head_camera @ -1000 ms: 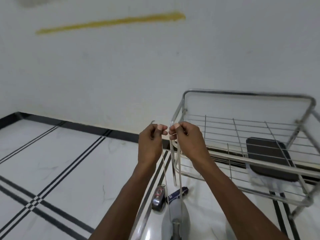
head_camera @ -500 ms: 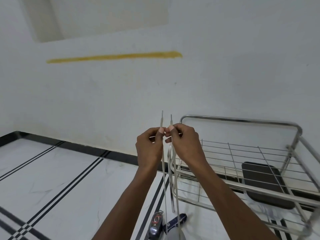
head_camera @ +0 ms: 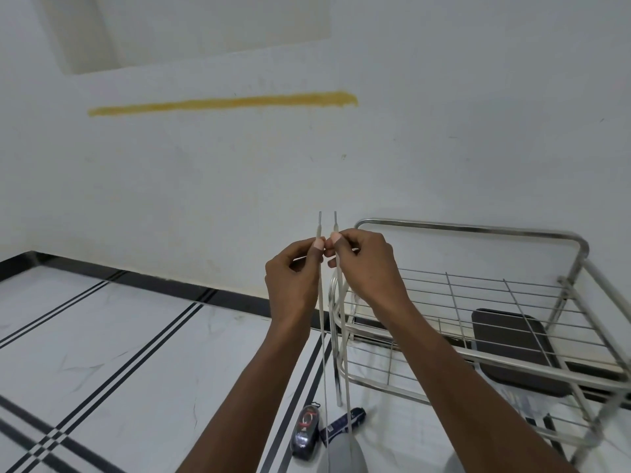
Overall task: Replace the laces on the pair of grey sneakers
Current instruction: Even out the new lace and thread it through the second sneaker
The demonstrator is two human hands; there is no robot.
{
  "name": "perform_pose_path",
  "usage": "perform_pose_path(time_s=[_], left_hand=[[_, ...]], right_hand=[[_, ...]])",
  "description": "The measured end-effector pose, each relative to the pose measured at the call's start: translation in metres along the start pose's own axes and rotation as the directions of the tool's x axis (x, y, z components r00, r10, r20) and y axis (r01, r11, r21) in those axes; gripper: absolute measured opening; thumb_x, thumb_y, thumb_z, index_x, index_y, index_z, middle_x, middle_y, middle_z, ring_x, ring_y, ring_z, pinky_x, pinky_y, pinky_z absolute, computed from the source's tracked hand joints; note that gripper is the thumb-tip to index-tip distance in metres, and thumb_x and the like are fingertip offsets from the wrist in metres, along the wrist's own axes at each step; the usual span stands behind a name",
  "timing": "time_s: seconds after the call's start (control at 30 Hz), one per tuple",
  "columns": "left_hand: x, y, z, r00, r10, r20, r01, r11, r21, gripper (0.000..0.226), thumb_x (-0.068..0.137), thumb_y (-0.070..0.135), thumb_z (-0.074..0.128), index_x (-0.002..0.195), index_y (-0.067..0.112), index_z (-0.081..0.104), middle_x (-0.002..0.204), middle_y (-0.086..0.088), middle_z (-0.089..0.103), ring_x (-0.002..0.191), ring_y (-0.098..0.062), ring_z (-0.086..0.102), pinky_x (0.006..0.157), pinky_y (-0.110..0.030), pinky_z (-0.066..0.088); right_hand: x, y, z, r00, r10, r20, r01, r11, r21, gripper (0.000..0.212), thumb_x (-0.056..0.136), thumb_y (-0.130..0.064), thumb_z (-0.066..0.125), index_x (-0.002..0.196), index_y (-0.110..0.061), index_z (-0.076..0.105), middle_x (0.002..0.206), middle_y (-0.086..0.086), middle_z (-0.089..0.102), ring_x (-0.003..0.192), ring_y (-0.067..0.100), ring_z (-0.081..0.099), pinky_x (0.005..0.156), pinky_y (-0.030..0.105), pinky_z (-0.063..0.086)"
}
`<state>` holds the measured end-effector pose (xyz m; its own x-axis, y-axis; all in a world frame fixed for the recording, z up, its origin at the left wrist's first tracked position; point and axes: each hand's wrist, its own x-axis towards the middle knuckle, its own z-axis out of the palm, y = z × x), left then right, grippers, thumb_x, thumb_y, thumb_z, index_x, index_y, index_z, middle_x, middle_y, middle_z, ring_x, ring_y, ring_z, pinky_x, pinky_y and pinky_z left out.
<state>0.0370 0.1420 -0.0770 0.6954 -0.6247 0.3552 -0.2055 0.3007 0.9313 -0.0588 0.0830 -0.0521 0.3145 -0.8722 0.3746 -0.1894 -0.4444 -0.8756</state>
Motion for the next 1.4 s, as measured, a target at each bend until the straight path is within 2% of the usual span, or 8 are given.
perform_pose_path(time_s=[0.3,0.47,0.7,0.83,0.9,0.97,1.3,1.4], left_hand=[[-0.004,-0.011,-0.002,1.000,-0.009,-0.011,0.009,1.000,0.000,0.010,0.095,0.035,0.071,0.101,0.032,0.079,0.094,0.014,0.077,0.094,-0.004,0.070,0.081,-0.020,0.054],[-0.031,-0.063,-0.016,0.997,-0.060,0.047,0.057,0.996,0.074,0.012,0.096,0.028,0.070,0.098,0.022,0.080,0.076,0.003,0.075,0.070,-0.007,0.069,0.067,-0.021,0.053],[-0.106,-0.213,-0.055,0.945,-0.327,0.000,0.312,0.904,0.293,0.016,0.096,0.032,0.069,0.092,0.020,0.078,0.077,0.005,0.077,0.074,-0.012,0.075,0.083,-0.045,0.061],[-0.147,-0.273,-0.071,0.898,-0.435,-0.064,0.429,0.837,0.340,0.019,0.096,0.034,0.069,0.079,0.028,0.073,0.075,0.002,0.076,0.077,-0.018,0.074,0.078,-0.039,0.059],[-0.162,-0.290,-0.071,0.878,-0.466,-0.108,0.470,0.801,0.371,0.006,0.097,0.025,0.065,0.091,0.027,0.065,0.088,-0.001,0.074,0.087,-0.023,0.071,0.074,-0.031,0.055],[-0.179,-0.301,-0.071,0.854,-0.501,-0.142,0.512,0.760,0.399,0.021,0.095,0.023,0.066,0.112,0.025,0.053,0.098,0.000,0.068,0.094,-0.024,0.068,0.075,-0.029,0.053],[-0.246,-0.302,-0.079,0.875,-0.485,-0.006,0.412,0.738,0.534,0.055,0.083,0.041,0.081,0.113,0.025,0.038,0.093,0.003,0.058,0.080,-0.010,0.063,0.068,-0.025,0.056],[-0.245,-0.299,-0.081,0.864,-0.495,-0.091,0.469,0.726,0.504,0.054,0.090,0.026,0.073,0.124,0.023,0.032,0.104,0.002,0.057,0.077,-0.009,0.066,0.065,-0.018,0.051]], right_hand=[[-0.006,0.012,0.000,0.999,0.002,0.033,-0.004,0.998,0.065,0.021,0.101,-0.030,0.057,0.102,-0.023,0.077,0.089,-0.008,0.075,0.074,0.000,0.071,0.069,0.018,0.052],[-0.031,0.068,0.013,0.991,0.069,0.112,-0.078,0.994,0.073,0.008,0.096,-0.026,0.067,0.097,-0.025,0.074,0.080,-0.004,0.074,0.071,0.008,0.072,0.076,0.032,0.060],[-0.119,0.213,0.048,0.930,0.284,0.235,-0.253,0.955,-0.156,0.014,0.092,-0.031,0.070,0.083,-0.022,0.076,0.076,-0.008,0.074,0.071,0.005,0.069,0.068,0.023,0.054],[-0.172,0.277,0.056,0.867,0.371,0.332,-0.295,0.920,-0.256,0.007,0.090,-0.019,0.072,0.089,-0.019,0.079,0.078,-0.010,0.073,0.072,0.002,0.068,0.067,0.011,0.048],[-0.188,0.296,0.056,0.856,0.393,0.335,-0.304,0.908,-0.288,0.011,0.087,-0.014,0.073,0.091,-0.020,0.080,0.080,-0.009,0.074,0.073,0.003,0.069,0.069,0.012,0.050],[-0.200,0.309,0.059,0.841,0.405,0.360,-0.297,0.900,-0.319,0.007,0.085,-0.017,0.075,0.087,-0.021,0.081,0.079,-0.009,0.075,0.073,0.003,0.069,0.071,0.015,0.052],[-0.228,0.330,0.077,0.774,0.486,0.406,-0.307,0.849,-0.431,0.009,0.079,-0.038,0.079,0.079,-0.029,0.079,0.076,-0.014,0.074,0.077,0.004,0.068,0.075,0.035,0.059],[-0.229,0.332,0.084,0.770,0.495,0.402,-0.293,0.835,-0.467,0.007,0.081,-0.035,0.076,0.080,-0.028,0.079,0.079,-0.013,0.073,0.081,0.009,0.068,0.078,0.038,0.058]])
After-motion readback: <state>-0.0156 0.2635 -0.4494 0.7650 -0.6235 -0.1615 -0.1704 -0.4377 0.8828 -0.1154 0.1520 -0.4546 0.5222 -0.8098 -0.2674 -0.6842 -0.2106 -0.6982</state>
